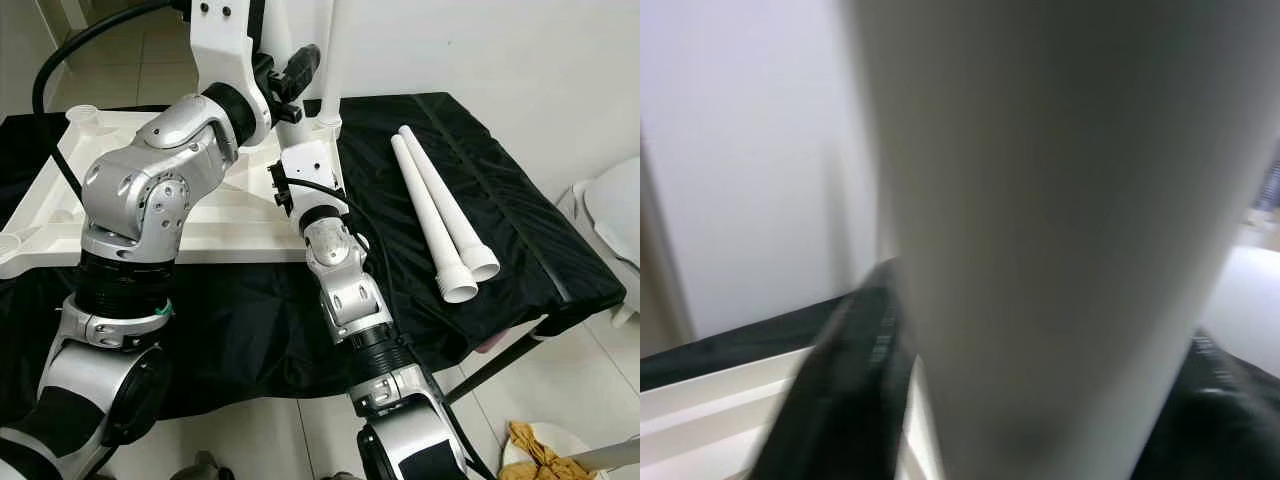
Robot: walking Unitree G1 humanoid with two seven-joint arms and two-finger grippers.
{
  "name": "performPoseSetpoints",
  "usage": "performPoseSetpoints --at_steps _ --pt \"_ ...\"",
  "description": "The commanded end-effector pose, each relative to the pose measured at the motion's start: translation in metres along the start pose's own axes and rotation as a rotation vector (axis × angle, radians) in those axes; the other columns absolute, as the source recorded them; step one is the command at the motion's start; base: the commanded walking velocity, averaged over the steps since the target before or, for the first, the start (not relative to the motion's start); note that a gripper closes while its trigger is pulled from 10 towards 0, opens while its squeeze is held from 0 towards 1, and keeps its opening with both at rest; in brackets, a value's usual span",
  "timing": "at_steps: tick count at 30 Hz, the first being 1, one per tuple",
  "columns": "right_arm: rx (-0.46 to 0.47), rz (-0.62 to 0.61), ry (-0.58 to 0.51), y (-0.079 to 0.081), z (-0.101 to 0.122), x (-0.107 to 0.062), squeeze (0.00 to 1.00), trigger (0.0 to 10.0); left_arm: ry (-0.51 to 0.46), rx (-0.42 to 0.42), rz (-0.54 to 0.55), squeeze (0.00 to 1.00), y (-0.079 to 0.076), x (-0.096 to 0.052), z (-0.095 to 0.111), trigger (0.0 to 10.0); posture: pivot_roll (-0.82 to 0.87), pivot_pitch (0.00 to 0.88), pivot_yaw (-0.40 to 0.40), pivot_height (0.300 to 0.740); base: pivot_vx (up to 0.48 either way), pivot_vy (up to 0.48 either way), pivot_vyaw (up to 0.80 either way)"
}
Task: Building children table
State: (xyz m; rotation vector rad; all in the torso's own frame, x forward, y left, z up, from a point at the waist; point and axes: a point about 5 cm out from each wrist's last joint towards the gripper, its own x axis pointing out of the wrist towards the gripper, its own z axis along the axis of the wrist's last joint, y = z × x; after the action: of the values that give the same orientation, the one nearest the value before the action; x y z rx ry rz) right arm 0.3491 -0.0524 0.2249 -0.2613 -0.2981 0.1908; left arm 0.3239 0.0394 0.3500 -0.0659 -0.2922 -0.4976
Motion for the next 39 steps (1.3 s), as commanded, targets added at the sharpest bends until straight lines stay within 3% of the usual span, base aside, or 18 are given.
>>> performPoseSetpoints --at_steps 1,16,17,18,19,23,29,37,39 --pt "-0.002 -0.034 0.015 -0.004 -0.004 0.000 0.00 10.0 -0.018 -0.013 0.054 1.00 -0.001 -0.002 0.003 10.0 0.00 0.013 -0.032 0.740 0.000 0.000 0.00" --pt "0.081 -0.114 0.049 -0.021 -0.009 0.004 0.00 10.0 -0.013 -0.078 0.002 1.00 -0.004 -0.002 0.002 10.0 0.01 0.015 -0.031 0.740 0.000 0.000 0.00" --pt "0.081 -0.128 0.051 -0.023 -0.010 0.005 0.00 10.0 -0.015 -0.096 -0.019 0.85 -0.006 -0.003 0.002 10.0 0.01 0.018 -0.029 0.740 0.000 0.000 0.00" --pt "0.085 -0.156 0.054 -0.029 -0.011 0.005 0.00 10.0 -0.020 -0.102 -0.039 0.00 -0.007 -0.005 0.001 10.0 0.01 0.023 -0.028 0.740 0.000 0.000 0.00" --pt "0.085 -0.156 0.054 -0.029 -0.011 0.005 0.00 10.0 -0.020 -0.102 -0.039 0.00 -0.007 -0.005 0.001 10.0 0.01 0.023 -0.028 0.740 0.000 0.000 0.00" --pt "0.088 -0.265 0.073 -0.056 -0.016 0.006 0.00 10.0 -0.054 -0.103 -0.094 0.00 -0.005 -0.020 -0.003 10.0 0.00 0.032 -0.020 0.740 0.000 0.000 0.00" --pt "0.091 -0.273 0.072 -0.076 -0.018 0.001 0.00 10.0 -0.042 -0.073 -0.100 0.00 0.005 -0.031 -0.018 10.0 -0.02 0.044 -0.017 0.740 0.000 0.000 0.00" --pt "0.111 -0.191 0.030 -0.075 -0.015 -0.004 0.00 10.0 0.066 -0.017 -0.084 0.00 0.013 -0.041 -0.052 10.0 -0.02 0.050 -0.019 0.740 0.000 0.000 0.00" --pt "0.155 -0.144 0.020 -0.072 -0.014 -0.007 0.00 10.0 0.088 0.041 -0.146 0.00 0.007 -0.050 -0.069 10.0 -0.03 0.055 -0.021 0.740 0.000 0.000 0.00"
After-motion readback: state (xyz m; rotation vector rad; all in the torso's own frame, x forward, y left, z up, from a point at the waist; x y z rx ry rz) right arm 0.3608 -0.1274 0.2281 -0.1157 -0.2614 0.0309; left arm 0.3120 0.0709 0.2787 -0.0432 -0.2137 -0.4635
